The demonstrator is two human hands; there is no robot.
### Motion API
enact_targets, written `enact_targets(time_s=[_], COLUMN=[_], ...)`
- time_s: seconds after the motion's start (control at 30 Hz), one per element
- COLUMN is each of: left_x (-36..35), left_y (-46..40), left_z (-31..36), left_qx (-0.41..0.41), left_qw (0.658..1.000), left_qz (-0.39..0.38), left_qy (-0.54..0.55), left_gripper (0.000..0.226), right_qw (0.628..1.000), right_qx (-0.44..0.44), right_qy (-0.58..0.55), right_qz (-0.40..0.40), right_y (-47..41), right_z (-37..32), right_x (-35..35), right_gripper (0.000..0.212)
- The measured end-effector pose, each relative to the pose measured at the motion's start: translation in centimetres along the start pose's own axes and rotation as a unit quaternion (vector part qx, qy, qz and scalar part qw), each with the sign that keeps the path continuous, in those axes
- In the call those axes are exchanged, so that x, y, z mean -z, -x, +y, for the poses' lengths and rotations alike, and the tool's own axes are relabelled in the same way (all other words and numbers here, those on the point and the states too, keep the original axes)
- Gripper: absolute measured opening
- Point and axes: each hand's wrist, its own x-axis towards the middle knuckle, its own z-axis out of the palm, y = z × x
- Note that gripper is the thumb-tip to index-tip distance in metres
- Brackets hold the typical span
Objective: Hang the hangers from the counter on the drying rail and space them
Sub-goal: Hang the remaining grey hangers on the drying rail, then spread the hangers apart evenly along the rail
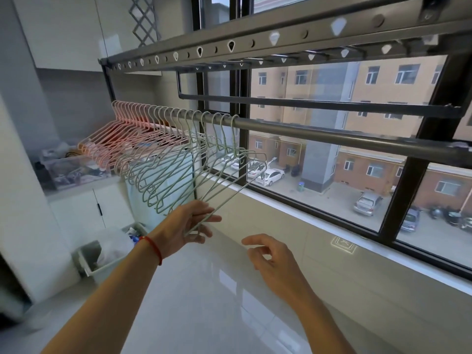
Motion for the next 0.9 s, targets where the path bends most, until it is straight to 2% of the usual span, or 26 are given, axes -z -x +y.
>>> enact_targets(time_s=[0.1, 0.2, 0.3, 0.4, 0.43, 0.53, 0.63, 0.77, 0.9], left_x=[0.2, 0.8, 1.9, 3.1, 3.6, 5.4, 7.6, 11.3, 16.6], left_y=[0.9, 2.1, 4.0, 6.9, 7.9, 10.3, 11.6, 12.4, 12.3], left_z=[-1.6, -3.8, -6.0, -8.0, -8.5, -9.0, -8.0, -5.3, -3.1], left_qx=[-0.003, 0.026, 0.06, 0.074, 0.064, 0.006, -0.046, -0.107, -0.145], left_qw=[1.0, 0.998, 0.992, 0.989, 0.987, 0.971, 0.95, 0.931, 0.925], left_qz=[0.007, 0.043, 0.086, 0.127, 0.147, 0.234, 0.303, 0.344, 0.346], left_qy=[-0.009, 0.032, 0.066, 0.016, -0.015, -0.056, -0.054, -0.053, -0.053], left_gripper=[0.057, 0.058, 0.048, 0.049, 0.048, 0.022, 0.02, 0.022, 0.023], right_qw=[1.0, 1.0, 0.999, 0.997, 0.996, 0.99, 0.982, 0.977, 0.977], right_qx=[-0.002, 0.005, 0.017, 0.034, 0.044, 0.084, 0.119, 0.135, 0.122], right_qy=[0.0, -0.012, -0.024, -0.047, -0.057, -0.091, -0.11, -0.114, -0.133], right_qz=[-0.007, -0.02, -0.028, -0.04, -0.046, -0.068, -0.093, -0.116, -0.11], right_y=[0.1, 0.3, 0.6, 1.1, 1.3, 1.6, 1.8, 0.5, -2.8], right_z=[0.0, -0.4, -1.2, -2.5, -3.2, -5.8, -8.8, -12.3, -15.0], right_x=[-0.2, -0.6, -1.4, -2.5, -3.1, -5.2, -8.2, -13.9, -21.9], right_gripper=[0.021, 0.022, 0.021, 0.021, 0.021, 0.019, 0.02, 0.022, 0.023])
